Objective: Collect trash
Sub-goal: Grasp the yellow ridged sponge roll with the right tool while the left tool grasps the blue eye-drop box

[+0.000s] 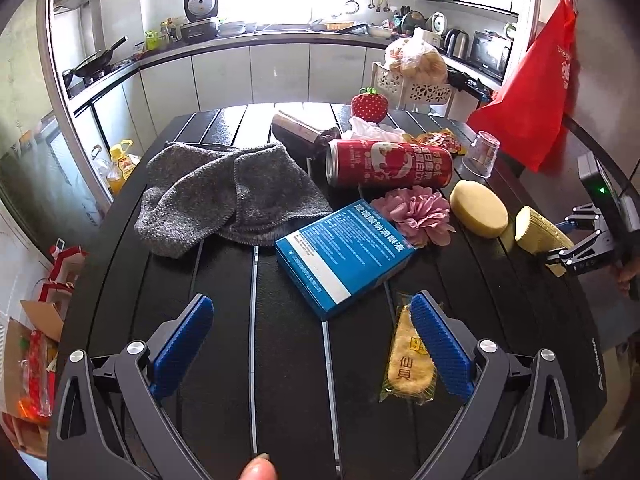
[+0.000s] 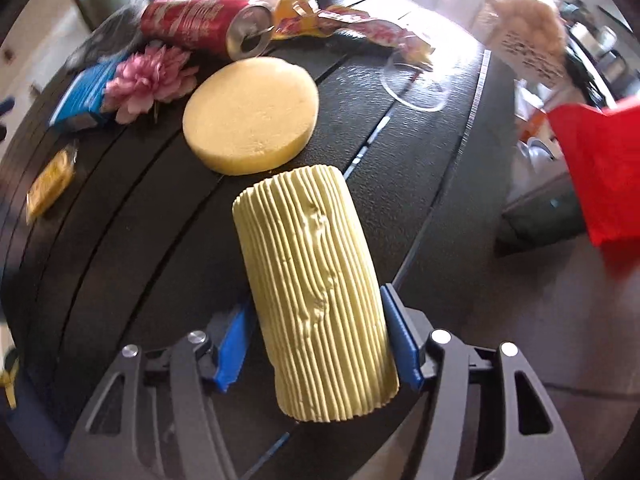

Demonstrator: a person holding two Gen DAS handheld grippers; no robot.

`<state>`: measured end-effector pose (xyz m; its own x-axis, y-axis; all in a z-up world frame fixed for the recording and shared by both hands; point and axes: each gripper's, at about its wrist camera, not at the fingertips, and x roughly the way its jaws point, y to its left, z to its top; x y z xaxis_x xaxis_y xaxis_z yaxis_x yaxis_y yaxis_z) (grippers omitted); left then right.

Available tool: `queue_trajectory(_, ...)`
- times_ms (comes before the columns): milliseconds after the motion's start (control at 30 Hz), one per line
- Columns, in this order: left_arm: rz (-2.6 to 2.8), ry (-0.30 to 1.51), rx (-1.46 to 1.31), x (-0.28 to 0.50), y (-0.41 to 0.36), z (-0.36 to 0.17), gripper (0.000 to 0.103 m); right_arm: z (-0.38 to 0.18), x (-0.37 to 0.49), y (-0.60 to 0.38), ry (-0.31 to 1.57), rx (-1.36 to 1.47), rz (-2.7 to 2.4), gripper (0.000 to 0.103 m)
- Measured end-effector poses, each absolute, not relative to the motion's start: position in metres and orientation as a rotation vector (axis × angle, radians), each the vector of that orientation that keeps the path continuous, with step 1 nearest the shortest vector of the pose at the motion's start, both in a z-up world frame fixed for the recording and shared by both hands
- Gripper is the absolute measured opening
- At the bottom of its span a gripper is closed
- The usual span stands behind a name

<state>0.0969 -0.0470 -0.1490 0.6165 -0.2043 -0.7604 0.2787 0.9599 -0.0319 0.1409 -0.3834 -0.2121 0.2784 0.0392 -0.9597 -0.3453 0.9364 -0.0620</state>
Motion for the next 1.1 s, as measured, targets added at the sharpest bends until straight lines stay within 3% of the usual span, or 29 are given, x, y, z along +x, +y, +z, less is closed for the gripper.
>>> queue_trajectory(233,-0.411,0.929,0.097,0.13,-0.05,-0.149,0.095,-0.172,0.089,-0.379,1.065,-0.022,0.296,0.062)
queue_trajectory(567,-0.711,1.131,0.563,0.185,-0.112,-0.191,0.093,-0.135,0.044,-0.385,0.95,0.109,0.298,0.062)
queue_trajectory(700,-0.764,1.111,0.683,0.187,-0.126,-0.199,0.095,-0.137,0.039,-0.398,0.933,0.137,0.274,0.062)
queue_trajectory(833,-0.765,1.116,0.659,0.202,-0.125,-0.194,0.078,-0.137,0.031,-0.405,0.922,0.15,0.264,0.062)
queue_trajectory(1100,-0.798,1.086,0.82,0.199,-0.127,-0.199,0.077,-0.136,0.024,-0.408,0.905,0.166,0.257,0.062)
